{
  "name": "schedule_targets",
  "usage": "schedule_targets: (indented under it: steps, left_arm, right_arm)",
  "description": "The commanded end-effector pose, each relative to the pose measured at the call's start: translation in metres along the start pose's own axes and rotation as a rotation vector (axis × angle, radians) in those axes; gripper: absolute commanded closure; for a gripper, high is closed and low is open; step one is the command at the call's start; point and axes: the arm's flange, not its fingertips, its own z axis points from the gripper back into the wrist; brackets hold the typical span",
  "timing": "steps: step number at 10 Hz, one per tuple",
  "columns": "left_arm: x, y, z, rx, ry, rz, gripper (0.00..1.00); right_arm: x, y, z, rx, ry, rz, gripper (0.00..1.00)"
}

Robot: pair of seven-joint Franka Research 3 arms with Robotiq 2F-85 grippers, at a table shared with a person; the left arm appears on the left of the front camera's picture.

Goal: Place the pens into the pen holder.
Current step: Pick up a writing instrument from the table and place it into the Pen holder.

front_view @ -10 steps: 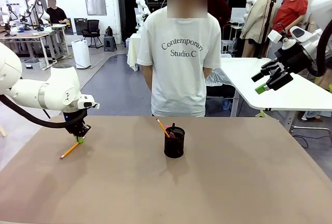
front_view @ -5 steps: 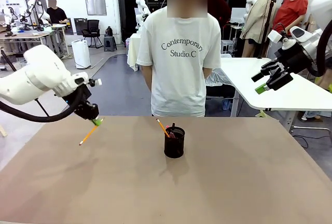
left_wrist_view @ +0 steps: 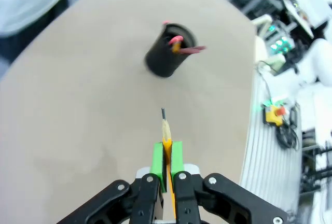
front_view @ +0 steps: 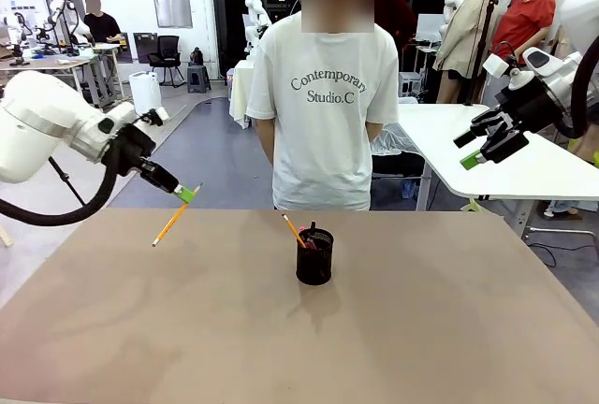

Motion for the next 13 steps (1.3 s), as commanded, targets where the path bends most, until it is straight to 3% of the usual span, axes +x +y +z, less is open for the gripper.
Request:
schedule_targets:
  steps: [1,3,4,5,9,12,13]
  left_arm:
    - [-0.026,-0.008,0.012,-0.124,-0.004,-0.304,1.0]
    - [-0.032,-0.01,0.018,-0.223,-0.018,-0.45,1.0]
    - [-0.03,-0.007,0.018,-0.268,-0.047,-0.435,1.0]
    - [-0.023,-0.012,0.016,-0.152,-0.013,-0.392,1.0]
    - [-0.027,-0.009,0.015,-0.174,-0.018,-0.417,1.0]
    - [-0.011,0.009,-0.015,-0.275,-0.353,-0.56,1.0]
    - [-0.005,0.011,-0.021,-0.301,-0.411,-0.584,1.0]
  right_arm:
    - [0.003,0.003,0.001,0.002,0.015,-0.019,0.0]
    - [0.003,0.003,0.001,0.002,0.015,-0.019,0.0]
    - [0.003,0.003,0.001,0.002,0.015,-0.019,0.0]
    - [0.003,0.003,0.001,0.002,0.015,-0.019,0.0]
    - [0.003,0.003,0.001,0.002,0.015,-0.019,0.0]
    - [0.003,0.003,0.001,0.002,0.015,-0.019,0.0]
    - [0.003,0.003,0.001,0.002,0.015,-0.019,0.0]
